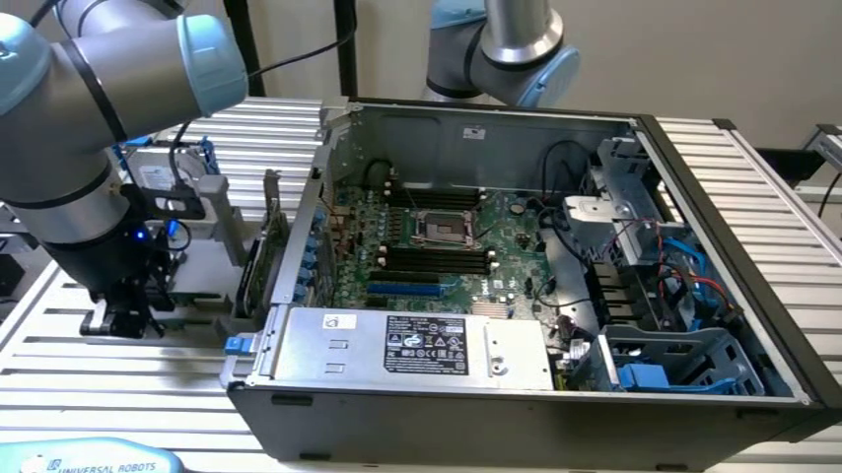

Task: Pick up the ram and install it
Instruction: 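Pick up the ram and move it above insertion slot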

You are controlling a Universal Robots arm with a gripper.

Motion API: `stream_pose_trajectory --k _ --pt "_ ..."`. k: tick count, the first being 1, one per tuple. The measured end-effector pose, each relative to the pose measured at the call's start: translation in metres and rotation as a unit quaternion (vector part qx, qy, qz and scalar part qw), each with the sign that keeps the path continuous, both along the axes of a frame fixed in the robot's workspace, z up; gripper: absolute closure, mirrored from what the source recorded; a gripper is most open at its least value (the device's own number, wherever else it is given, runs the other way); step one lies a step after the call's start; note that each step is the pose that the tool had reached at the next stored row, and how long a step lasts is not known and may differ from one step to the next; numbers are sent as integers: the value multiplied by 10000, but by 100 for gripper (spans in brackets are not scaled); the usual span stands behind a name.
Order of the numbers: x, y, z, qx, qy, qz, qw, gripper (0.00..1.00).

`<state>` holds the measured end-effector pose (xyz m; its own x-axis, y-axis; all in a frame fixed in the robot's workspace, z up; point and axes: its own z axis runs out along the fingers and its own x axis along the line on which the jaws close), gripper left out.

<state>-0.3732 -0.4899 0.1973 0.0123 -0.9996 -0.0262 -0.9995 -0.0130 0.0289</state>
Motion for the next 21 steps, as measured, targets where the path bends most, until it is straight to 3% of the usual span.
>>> stream_pose_trajectory --k 1,3,8,11,12,21 --pt "0 0 0 17 1 1 10000 58" --pt "0 -2 -2 25 7 2 10000 58" --pt "0 -9 -5 24 33 2 10000 58" --pt "0 -11 -7 24 39 2 10000 66" --pt "0 -12 -9 25 39 3 10000 73" --pt "1 -15 -21 24 44 3 10000 73"
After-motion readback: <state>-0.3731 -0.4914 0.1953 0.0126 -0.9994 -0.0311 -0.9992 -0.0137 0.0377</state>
